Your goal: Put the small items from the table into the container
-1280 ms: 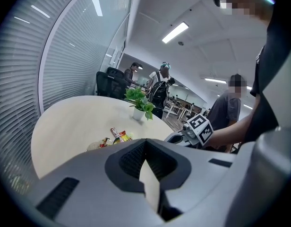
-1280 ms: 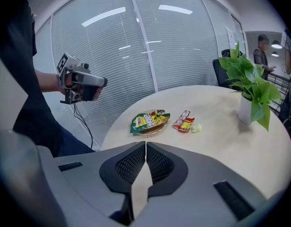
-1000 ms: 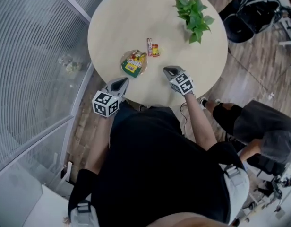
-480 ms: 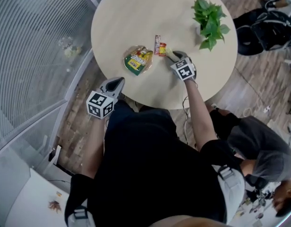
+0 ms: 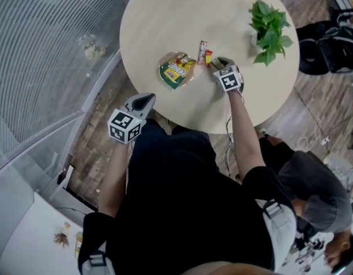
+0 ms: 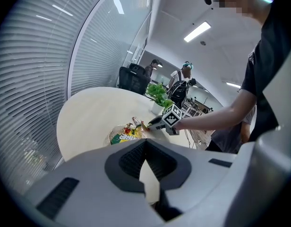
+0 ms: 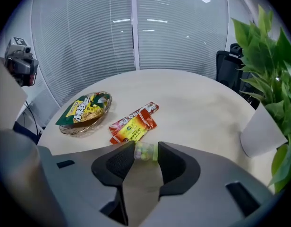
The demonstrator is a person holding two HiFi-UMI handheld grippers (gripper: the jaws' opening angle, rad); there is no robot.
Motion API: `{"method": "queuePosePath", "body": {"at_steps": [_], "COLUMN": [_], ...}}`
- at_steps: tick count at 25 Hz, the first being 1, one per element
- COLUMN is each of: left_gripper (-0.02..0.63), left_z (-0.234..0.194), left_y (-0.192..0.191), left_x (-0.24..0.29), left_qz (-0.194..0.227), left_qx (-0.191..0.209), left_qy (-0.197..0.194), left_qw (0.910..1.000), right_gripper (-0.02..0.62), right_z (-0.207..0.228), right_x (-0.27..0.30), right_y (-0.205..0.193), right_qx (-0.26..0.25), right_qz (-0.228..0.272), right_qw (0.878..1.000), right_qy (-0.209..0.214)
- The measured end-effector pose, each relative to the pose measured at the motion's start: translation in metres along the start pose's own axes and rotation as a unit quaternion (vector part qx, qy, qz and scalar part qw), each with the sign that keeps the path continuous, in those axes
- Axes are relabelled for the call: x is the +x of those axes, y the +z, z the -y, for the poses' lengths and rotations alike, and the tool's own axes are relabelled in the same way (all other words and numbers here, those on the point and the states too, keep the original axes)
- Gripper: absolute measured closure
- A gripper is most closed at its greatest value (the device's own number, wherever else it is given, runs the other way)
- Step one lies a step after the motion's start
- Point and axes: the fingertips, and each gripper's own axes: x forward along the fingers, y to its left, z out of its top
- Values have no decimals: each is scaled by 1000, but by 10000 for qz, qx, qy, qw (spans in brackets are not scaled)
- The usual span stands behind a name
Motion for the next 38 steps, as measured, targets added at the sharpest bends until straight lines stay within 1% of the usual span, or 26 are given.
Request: {"method": "queuePosePath", "body": {"at_steps": [5,12,15,19,24,27,31,38], "left_gripper": [606,606,606,606,606,606,606,606], "left_z": [-2,3,6,10,10,10,7,-16], "left_y": [2,18,25,28,25,23,21,18], "left_x": [-1,4,6,7,4,1,-4,-19], "left_qz": [6,77,99,92,63,45,8,1], "left_qx": [37,254,361,494,525,526,535,434], "left_qy": [-22,-254,-384,-540,-639,-694,-759,-713], "left_qw": [10000,9993,9986,9973,9966,9962,9957,9965], "right_gripper": [433,433,433,433,433,433,433,433], "right_z": [2,0,-18,-49,-100,-124,-140,-154], "right_x": [-6,-33,-47,-59,-63,-63,-58,-33], "right_y": [3,1,0,-17,-42,-50,-35,16], "right_qx": [-34,62,127,272,435,494,367,14], "right_qz": [-11,100,156,146,29,-28,50,172], "right_qw": [10000,9995,9995,9994,9990,9986,9990,9993], "right_qy": [-90,-278,-231,-169,48,185,239,339]}}
